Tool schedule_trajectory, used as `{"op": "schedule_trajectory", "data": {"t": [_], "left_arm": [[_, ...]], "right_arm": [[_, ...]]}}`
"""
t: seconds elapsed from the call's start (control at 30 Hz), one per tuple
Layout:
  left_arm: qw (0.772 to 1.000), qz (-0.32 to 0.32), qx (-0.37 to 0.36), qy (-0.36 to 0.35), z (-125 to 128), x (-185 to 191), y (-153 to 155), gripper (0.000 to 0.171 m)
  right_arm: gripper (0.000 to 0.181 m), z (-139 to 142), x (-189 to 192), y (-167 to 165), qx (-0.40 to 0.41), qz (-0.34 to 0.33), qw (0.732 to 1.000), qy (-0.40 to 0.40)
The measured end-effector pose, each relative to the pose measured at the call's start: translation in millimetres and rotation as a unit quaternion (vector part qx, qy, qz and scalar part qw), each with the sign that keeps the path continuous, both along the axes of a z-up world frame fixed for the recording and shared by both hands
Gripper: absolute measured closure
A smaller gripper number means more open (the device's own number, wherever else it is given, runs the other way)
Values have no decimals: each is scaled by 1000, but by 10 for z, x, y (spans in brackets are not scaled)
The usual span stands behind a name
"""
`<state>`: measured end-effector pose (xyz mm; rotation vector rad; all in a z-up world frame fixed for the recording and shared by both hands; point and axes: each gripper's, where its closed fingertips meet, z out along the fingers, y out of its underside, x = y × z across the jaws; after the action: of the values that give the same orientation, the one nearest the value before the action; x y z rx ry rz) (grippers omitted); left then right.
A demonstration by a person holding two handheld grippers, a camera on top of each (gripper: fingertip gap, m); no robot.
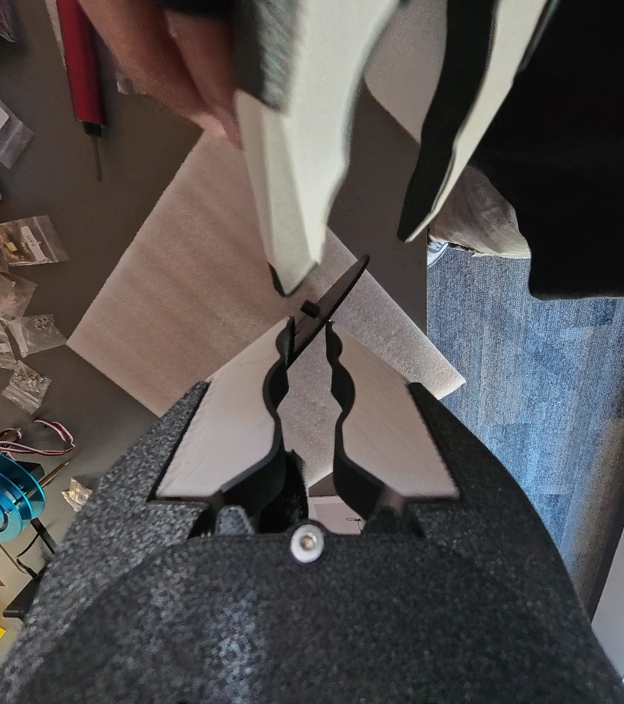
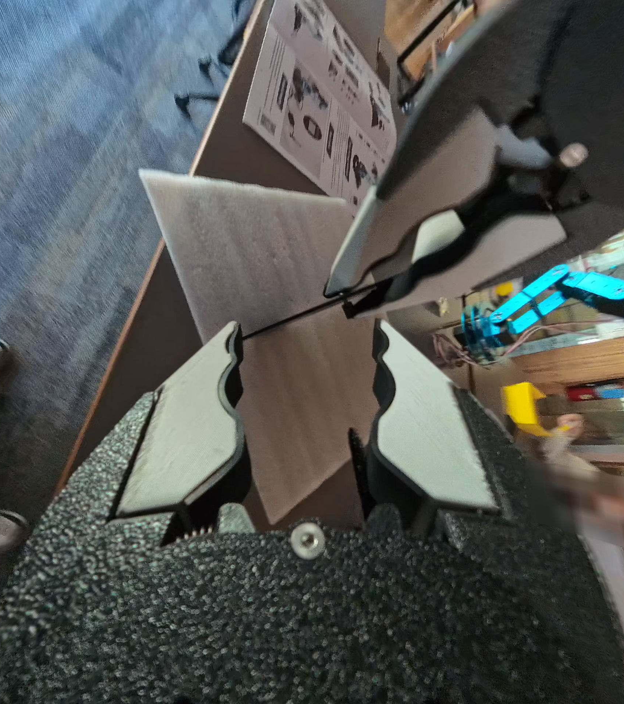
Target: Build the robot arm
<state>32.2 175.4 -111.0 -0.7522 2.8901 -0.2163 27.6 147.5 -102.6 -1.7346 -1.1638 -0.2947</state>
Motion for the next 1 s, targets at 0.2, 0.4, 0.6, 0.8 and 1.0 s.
{"op": "schedule_trajectory", "data": {"t": [0.2,0.4,0.6,0.8,1.0], "left_arm": [[1000,1,3,-6,1,-6,3,156],[1000,-2,9,-6,1,-5,4,156],[1000,-2,11,-4,0,5,2,156],[1000,-2,8,-5,-2,11,-1,156],[1000,-5,5,-6,-2,-10,5,156]], "right_arm": [[135,146,145,3,-163,30,898,408],[152,178,185,170,-327,103,683,644],[157,159,56,177,-385,155,629,657],[177,100,43,215,-376,141,664,631],[177,105,23,218,-340,129,698,616]]}}
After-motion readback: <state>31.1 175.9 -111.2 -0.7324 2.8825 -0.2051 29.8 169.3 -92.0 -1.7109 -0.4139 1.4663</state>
